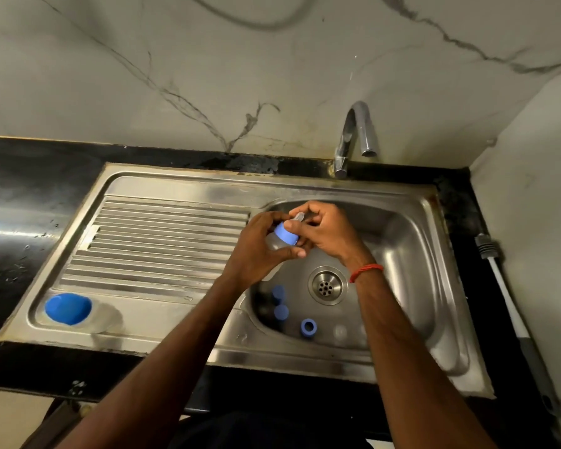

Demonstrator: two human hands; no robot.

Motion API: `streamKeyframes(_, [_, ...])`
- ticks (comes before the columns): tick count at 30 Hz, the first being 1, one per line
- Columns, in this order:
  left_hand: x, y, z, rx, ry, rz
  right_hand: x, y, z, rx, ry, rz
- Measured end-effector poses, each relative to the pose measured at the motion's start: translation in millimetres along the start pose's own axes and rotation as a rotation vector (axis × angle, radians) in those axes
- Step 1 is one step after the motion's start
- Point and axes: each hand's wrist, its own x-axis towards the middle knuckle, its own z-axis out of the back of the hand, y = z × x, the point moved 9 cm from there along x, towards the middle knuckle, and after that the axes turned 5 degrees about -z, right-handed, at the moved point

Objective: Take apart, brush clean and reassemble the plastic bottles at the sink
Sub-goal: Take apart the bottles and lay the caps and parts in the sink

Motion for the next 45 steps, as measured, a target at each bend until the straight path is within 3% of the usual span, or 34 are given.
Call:
streamKeyframes(3, [-2.8,2.9,-0.8,-0.057,-0.017,0.053,-3.9,-3.3,4.6,0.094,-0.040,0.001])
streamKeyframes(9, [-6.5,-0.8,-8.2,0.183,0.028,0.017,-14.4,-13.7,7.9,0.061,-0.073,-0.070])
streamKeyframes(14, [-8.9,-15.5,-12.2,0.319,0.059,-0.067,-22.8,-20.2,-2.5,-0.072,0.022,-0.227])
streamKeyframes(19, [-9.8,-15.4,-15.3,0.402,0.174,-0.043,-31.1,-13.2,-8.9,-0.112,0.087,-0.203])
streamKeyframes(23, [-3.0,-23.1,-14.1,0.376,0.289,-0.029,-35.8,-6.7,-6.3,-0.083,0.045,-0.104])
streamKeyframes(26, [-5.7,-15.3,-20.4,0.162,0.396,0.028,-41.4,3.8,-2.7,-0.120,0.060,0.027])
streamKeyframes(31, [-3.6,-8.4,-17.3,0.107,0.366,0.066,-52.6,21.4,-6.5,-0.190,0.096,0.207])
streamKeyframes(36, [-1.9,-16.7,-18.3,0.092,0.376,-0.062,-50.6,12.2,-7.5,-0.210,0.215,0.089])
streamKeyframes(41, [-4.8,-16.1,-21.4,0.157,0.395,-0.074,-50.0,-10.6,-8.9,-0.108,0.136,-0.165])
streamKeyframes(45, [-6.2,-11.4,-26.0,0.135,0.413,-0.062,-49.3,-0.9,-2.6,-0.135,0.066,-0.066])
